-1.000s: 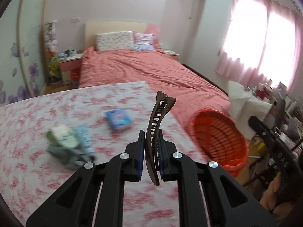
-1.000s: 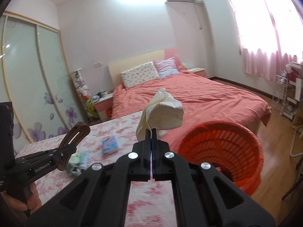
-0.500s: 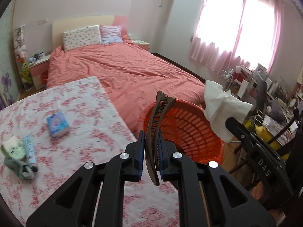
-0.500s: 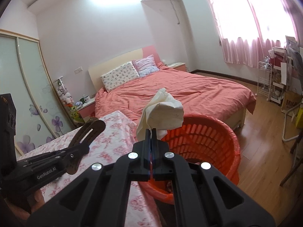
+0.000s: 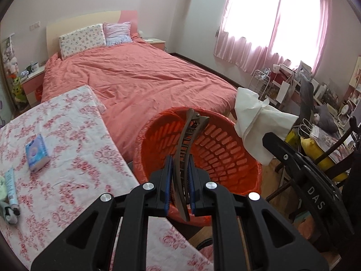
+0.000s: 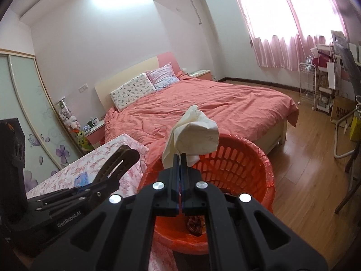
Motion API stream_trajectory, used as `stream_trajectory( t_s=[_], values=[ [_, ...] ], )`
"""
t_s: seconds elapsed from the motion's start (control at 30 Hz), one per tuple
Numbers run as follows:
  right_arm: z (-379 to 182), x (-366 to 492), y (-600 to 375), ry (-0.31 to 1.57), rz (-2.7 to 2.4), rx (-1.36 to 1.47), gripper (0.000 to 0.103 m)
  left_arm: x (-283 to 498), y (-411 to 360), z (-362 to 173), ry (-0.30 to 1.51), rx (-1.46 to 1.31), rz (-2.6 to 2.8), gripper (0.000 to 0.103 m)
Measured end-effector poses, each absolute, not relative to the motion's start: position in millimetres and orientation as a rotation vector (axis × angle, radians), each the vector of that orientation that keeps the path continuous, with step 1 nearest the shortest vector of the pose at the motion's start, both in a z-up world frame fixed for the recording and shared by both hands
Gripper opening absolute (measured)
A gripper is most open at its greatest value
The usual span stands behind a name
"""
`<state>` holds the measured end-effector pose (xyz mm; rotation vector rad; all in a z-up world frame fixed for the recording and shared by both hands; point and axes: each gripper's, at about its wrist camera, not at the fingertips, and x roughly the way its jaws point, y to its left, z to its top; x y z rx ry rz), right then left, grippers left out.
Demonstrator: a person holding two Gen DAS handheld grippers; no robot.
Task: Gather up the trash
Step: 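Carry hair clip and tissue to the orange basket and open both tools, then grasp the grey-green sock with left tool while right tool grasps the blue lotion tube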
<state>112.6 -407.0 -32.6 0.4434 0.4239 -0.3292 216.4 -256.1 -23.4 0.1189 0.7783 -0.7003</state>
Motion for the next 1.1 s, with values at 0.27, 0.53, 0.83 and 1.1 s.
stream_trajectory(
  t_s=[0.27, 0.53, 0.83, 1.1],
  values=[
    [-58.2, 135.4, -434.4, 0.491, -0.341, 0.482, 0.026, 232.5, -274.9, -52.7, 0.867, 0.138, -0.676, 0.035],
    [-74.6, 136.7, -423.3, 0.536, -0.37, 0.469, 0.042, 225.7, -245.9, -51.7, 0.829, 0.175, -0.563, 0.06],
    [-69.6, 142.9, -394.3, 0.565, -0.353, 0.425, 0.052, 220.8, -176.6, -46.3, 0.776, 0.193, -0.412, 0.066],
    [-63.2, 154.1, -340.9, 0.602, -0.274, 0.36, 0.053, 224.8, -85.9, -43.3, 0.765, 0.126, -0.232, 0.067]
  ],
)
